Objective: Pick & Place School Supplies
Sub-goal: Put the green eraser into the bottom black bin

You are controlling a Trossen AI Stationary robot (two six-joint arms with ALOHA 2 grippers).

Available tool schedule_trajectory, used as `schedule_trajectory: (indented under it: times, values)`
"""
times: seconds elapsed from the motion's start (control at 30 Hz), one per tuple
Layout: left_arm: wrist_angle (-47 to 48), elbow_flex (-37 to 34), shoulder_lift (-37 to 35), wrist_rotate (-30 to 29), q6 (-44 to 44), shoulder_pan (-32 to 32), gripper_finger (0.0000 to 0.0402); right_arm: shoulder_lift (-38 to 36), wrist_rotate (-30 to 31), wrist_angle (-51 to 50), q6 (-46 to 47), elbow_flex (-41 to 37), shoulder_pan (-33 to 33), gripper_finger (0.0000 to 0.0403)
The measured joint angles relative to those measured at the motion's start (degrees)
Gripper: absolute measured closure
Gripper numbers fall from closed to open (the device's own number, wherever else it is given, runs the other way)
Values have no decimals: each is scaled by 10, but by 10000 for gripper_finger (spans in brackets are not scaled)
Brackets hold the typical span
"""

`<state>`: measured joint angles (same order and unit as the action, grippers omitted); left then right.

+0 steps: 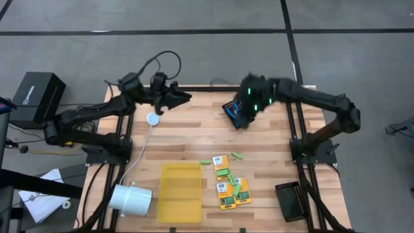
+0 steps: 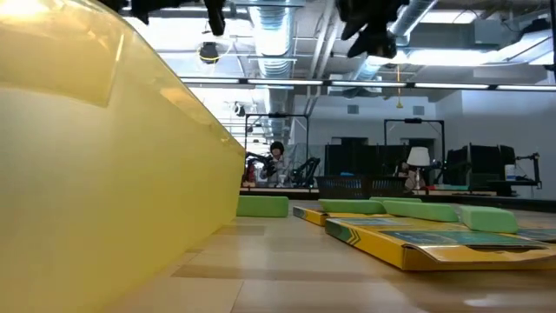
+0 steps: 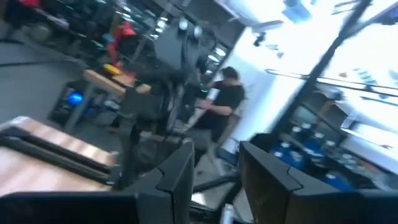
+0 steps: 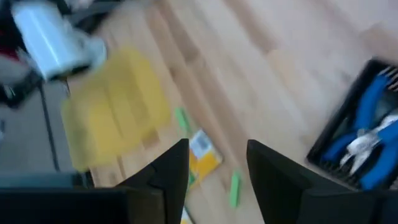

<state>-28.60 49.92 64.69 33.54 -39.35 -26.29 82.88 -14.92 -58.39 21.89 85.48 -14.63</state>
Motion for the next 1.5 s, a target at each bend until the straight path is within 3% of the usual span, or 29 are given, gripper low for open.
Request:
schedule_trajectory:
  times: [0.13, 0.33, 0.53, 0.77, 1.0, 1.27, 1.5]
  values:
    - [3, -1, -25, -7, -6, 42, 280, -25, 95, 11, 90, -66, 117, 259]
    - [7, 0, -22, -81, 27, 120, 280, -76, 201, 80, 336, -214, 266, 260]
    - [25, -1, 37, -103, 60, 149, 280, -110, 245, 157, 467, -311, 335, 254]
    - [14, -2, 131, -138, 59, 174, 280, -110, 258, 153, 416, -333, 327, 260]
    - [-3, 7, 140, -221, 46, 181, 280, -123, 307, 159, 310, -333, 281, 260]
    - [2, 8, 140, -262, 45, 182, 280, -158, 300, 214, 159, -333, 213, 254]
    - [1, 8, 144, -296, 44, 205, 280, -181, 281, 219, 107, -333, 179, 261]
